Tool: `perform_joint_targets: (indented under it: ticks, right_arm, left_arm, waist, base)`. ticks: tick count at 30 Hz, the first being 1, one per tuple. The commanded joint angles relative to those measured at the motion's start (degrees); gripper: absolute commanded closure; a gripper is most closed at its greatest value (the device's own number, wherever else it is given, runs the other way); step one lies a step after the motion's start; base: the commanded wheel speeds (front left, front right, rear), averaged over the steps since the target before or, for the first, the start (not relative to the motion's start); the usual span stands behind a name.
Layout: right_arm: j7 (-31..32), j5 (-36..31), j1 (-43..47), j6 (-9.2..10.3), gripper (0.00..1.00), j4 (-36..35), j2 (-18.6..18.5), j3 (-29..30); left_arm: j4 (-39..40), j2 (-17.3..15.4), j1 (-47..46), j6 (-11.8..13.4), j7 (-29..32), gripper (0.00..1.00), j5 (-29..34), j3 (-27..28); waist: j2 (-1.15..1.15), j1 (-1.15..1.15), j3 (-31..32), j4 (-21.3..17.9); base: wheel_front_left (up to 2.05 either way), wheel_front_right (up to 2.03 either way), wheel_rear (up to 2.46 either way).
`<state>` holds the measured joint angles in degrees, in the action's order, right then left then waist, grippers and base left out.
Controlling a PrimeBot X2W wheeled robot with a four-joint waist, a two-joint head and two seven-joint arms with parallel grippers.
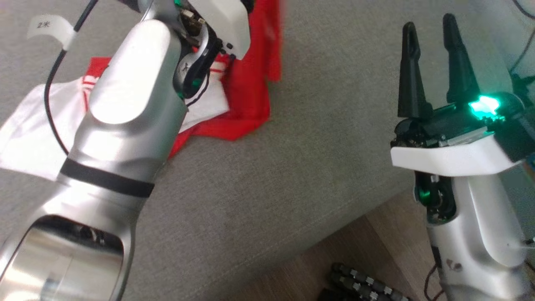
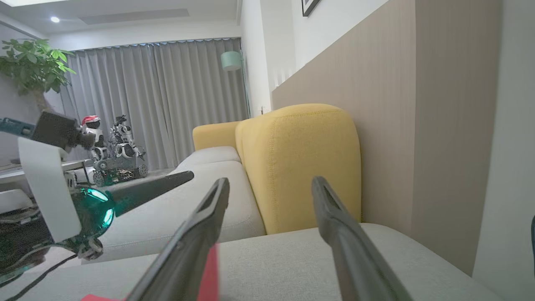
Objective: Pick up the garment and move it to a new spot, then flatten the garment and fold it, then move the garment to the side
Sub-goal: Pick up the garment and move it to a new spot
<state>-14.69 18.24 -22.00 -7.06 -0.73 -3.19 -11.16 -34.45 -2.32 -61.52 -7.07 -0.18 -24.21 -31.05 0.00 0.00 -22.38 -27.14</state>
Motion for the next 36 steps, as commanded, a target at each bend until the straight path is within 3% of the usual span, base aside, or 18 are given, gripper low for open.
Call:
perform_joint_targets:
  ticks: [1, 6, 11, 21, 29, 36]
  right_arm:
    - [-0.30, 0.45, -1.79, -0.43, 0.00, -2.17, 0.31, -0.69]
    - [-0.30, -0.68, -1.57, -0.43, 0.00, -1.75, 0.31, 0.40]
    - [-0.30, -4.57, -0.27, -0.43, 0.00, -0.37, 0.31, 0.98]
    - [-0.30, -13.28, 5.68, -0.43, 0.00, 5.05, 0.31, 2.15]
    - [-0.30, -14.86, 11.51, -0.43, 0.00, 5.20, 0.31, 4.50]
    - [-0.30, -14.99, 16.20, -0.43, 0.00, 3.43, 0.16, 4.07]
  left_arm:
    - [0.98, -0.77, -4.35, -0.12, -1.00, 0.00, -0.32, 0.88]
    - [-3.52, -3.90, -7.15, -0.28, -3.85, 0.00, -1.10, 1.58]
    - [-4.69, -8.80, -5.92, -0.35, -8.66, 0.00, -2.72, 3.37]
    - [5.70, -14.28, 16.89, 1.54, -14.68, 0.00, -5.42, 8.42]
    - [22.99, -11.20, 37.69, 2.99, -14.80, 0.00, -2.25, 14.90]
    - [31.97, -3.99, 51.61, 1.86, -14.81, 0.00, 4.35, 20.78]
  waist:
    - [0.00, 0.00, -1.40, -1.28]
    - [0.00, 0.00, -0.13, 1.60]
    - [0.00, 0.00, 3.70, 8.86]
    - [0.00, 0.00, 12.19, 22.77]
    - [0.00, 0.00, 16.41, 29.49]
    - [0.00, 0.00, 19.60, 32.44]
  base:
    - [0.00, 0.00, 0.00]
    - [0.00, 0.00, 0.00]
    - [0.00, 0.00, 0.00]
    - [0.00, 0.00, 0.00]
    - [0.00, 0.00, 0.00]
    - [0.00, 0.00, 0.00]
